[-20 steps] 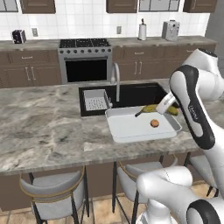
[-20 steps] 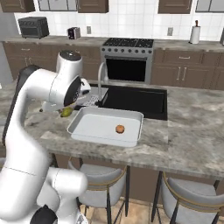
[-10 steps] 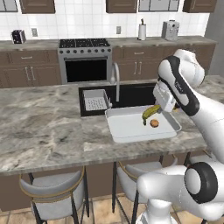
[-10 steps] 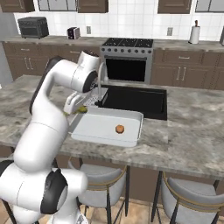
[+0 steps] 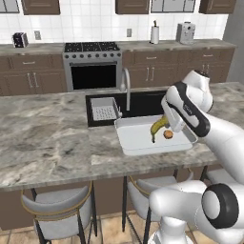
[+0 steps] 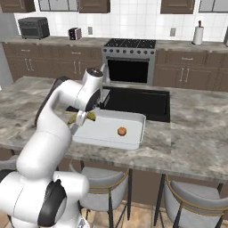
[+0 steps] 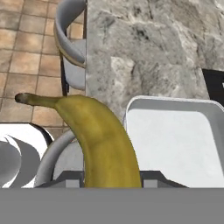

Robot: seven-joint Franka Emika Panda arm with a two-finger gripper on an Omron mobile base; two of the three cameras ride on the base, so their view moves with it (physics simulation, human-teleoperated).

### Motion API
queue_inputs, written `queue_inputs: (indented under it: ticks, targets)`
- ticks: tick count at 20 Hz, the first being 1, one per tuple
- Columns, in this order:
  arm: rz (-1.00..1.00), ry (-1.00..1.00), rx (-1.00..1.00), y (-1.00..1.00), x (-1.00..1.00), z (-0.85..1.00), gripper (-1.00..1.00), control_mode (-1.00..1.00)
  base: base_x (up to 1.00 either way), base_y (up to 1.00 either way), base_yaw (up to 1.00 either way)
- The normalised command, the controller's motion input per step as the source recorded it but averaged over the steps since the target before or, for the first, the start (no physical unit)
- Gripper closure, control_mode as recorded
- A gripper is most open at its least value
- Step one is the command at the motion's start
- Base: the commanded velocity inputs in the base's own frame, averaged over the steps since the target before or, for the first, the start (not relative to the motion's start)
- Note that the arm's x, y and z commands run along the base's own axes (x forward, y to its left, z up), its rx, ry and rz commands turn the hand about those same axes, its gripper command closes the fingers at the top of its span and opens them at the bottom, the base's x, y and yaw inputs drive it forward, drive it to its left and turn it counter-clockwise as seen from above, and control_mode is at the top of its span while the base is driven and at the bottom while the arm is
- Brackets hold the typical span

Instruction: Pick the banana and tangerine from the fridge and place them inside the tupperware on the counter.

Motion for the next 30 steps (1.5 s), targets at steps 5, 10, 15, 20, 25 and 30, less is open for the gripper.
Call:
queue_inputs:
  ticks: [5, 10, 15, 20, 25, 30]
  targets:
    - [0.0, -0.01, 0.0, 0.0, 0.46, -0.39, 1.0, -1.0, 0.0, 0.0, 0.0]
    - [-0.01, 0.01, 0.0, 0.0, 0.47, -0.33, 1.0, -1.0, 0.0, 0.0, 0.0]
    - [-0.01, 0.01, 0.0, 0.0, 0.44, -0.36, 1.0, -1.0, 0.0, 0.0, 0.0]
    - [-0.01, 0.03, 0.0, 0.0, 0.38, -0.32, 1.0, -1.0, 0.0, 0.0, 0.0]
    - [-0.05, 0.01, 0.03, 0.0, 0.35, -0.19, 1.0, -1.0, 0.0, 0.0, 0.0]
    - [-0.09, 0.07, 0.04, 0.0, 0.39, -0.18, 1.0, -1.0, 0.0, 0.0, 0.0]
